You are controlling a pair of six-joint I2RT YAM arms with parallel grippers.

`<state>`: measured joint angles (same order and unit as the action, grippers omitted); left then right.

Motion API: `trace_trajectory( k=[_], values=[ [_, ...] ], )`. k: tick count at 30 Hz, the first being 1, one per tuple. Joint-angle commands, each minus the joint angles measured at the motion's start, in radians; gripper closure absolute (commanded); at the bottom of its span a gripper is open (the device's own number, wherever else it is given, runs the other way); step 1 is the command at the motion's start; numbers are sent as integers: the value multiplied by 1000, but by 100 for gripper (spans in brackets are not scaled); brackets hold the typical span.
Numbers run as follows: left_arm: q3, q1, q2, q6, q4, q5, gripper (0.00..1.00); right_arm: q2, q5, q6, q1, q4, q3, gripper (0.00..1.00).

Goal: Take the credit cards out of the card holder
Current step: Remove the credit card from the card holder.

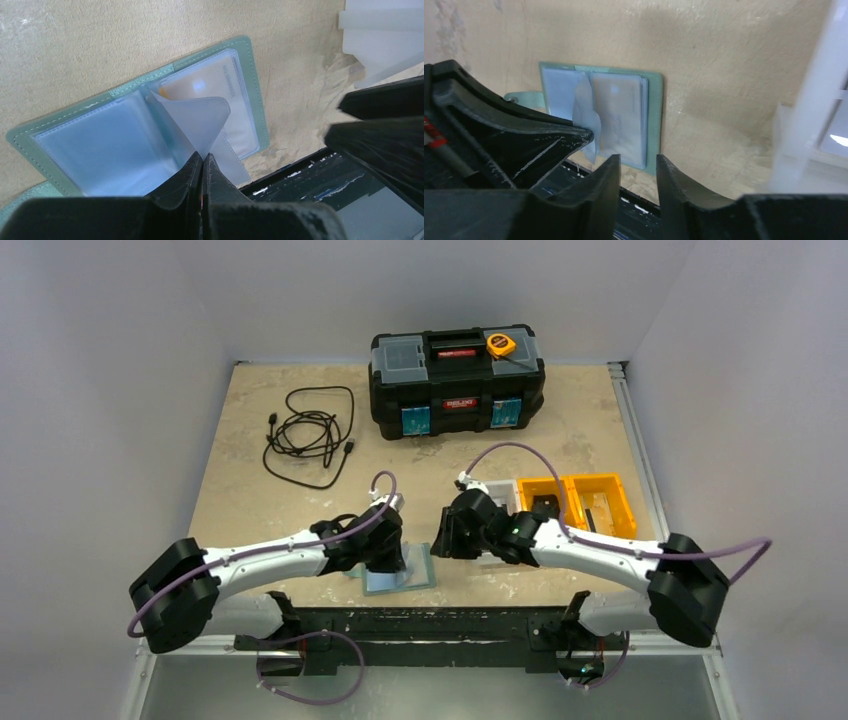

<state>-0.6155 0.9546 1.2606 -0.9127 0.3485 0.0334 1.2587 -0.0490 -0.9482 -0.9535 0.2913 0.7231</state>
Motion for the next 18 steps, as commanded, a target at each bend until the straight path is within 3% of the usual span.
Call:
trace_trajectory(
  k=[1, 5, 18],
  values=[
    [60, -18, -59, -29, -124, -50, 100, 86, 14, -36, -42, -113, 49, 71],
    [99, -19, -88, -32, -158, -56, 100, 176, 25, -32, -68, -151, 84, 79],
    [139, -24, -140, -33, -175, -46, 100, 353, 69, -12, -76, -223, 129, 83]
  ],
)
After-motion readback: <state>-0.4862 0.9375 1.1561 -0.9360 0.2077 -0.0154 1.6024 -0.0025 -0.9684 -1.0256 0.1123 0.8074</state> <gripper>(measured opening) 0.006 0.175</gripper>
